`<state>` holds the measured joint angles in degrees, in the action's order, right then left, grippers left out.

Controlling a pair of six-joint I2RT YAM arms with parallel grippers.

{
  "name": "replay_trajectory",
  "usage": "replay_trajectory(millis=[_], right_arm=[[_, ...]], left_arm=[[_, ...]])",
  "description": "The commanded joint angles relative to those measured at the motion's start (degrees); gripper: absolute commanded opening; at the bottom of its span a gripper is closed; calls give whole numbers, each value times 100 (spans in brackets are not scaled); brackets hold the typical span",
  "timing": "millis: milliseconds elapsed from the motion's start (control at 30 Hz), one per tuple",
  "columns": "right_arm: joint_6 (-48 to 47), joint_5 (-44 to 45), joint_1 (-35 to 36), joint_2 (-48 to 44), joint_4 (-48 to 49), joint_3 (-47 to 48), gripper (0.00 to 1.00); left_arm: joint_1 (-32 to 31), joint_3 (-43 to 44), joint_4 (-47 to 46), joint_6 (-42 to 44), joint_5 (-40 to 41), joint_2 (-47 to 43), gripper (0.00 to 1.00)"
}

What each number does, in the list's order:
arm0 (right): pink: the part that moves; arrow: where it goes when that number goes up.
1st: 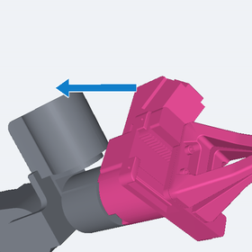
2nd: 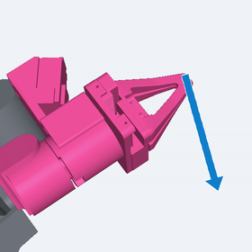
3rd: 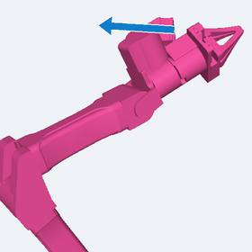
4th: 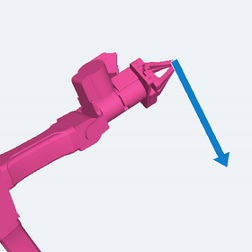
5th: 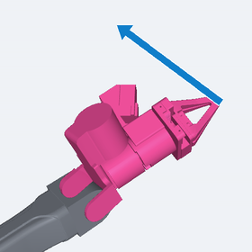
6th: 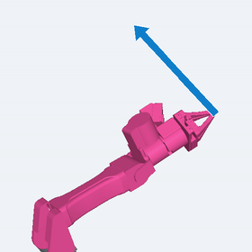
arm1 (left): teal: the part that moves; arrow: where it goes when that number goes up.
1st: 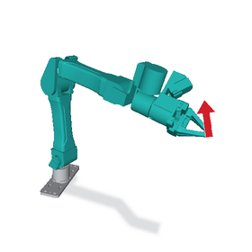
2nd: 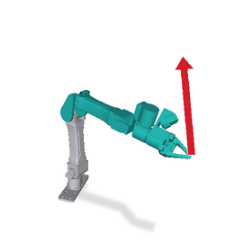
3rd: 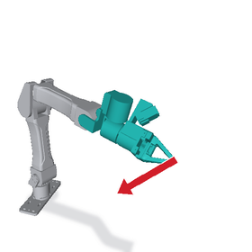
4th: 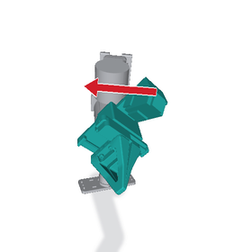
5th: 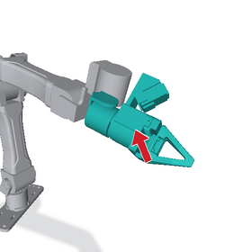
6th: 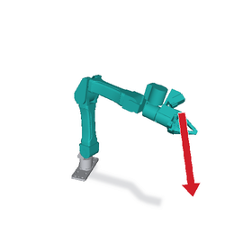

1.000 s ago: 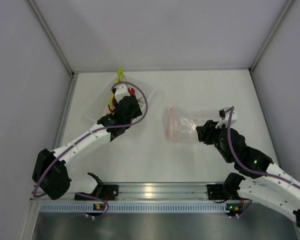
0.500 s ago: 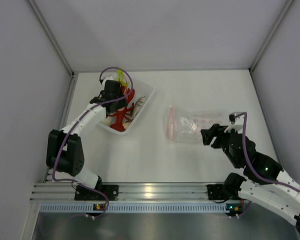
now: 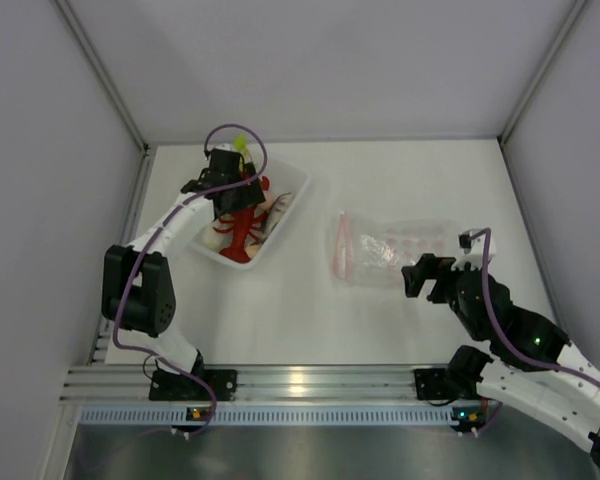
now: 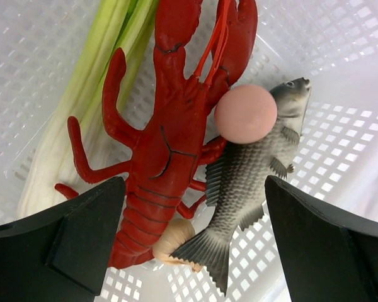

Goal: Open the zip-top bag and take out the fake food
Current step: Place the food in the bin, then reset both arms

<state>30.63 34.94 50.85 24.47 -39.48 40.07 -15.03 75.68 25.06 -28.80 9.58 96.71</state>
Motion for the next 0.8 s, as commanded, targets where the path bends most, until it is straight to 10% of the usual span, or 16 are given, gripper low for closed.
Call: replay_trajectory(millis=[0, 767], right_arm=[[-31, 153, -49, -65, -235, 185, 100], [-708, 918, -49, -135, -349, 360, 99]], left_arm=[[44, 9, 69, 58, -88, -617, 98], [44, -2188, 631, 1245, -396, -5275, 98]])
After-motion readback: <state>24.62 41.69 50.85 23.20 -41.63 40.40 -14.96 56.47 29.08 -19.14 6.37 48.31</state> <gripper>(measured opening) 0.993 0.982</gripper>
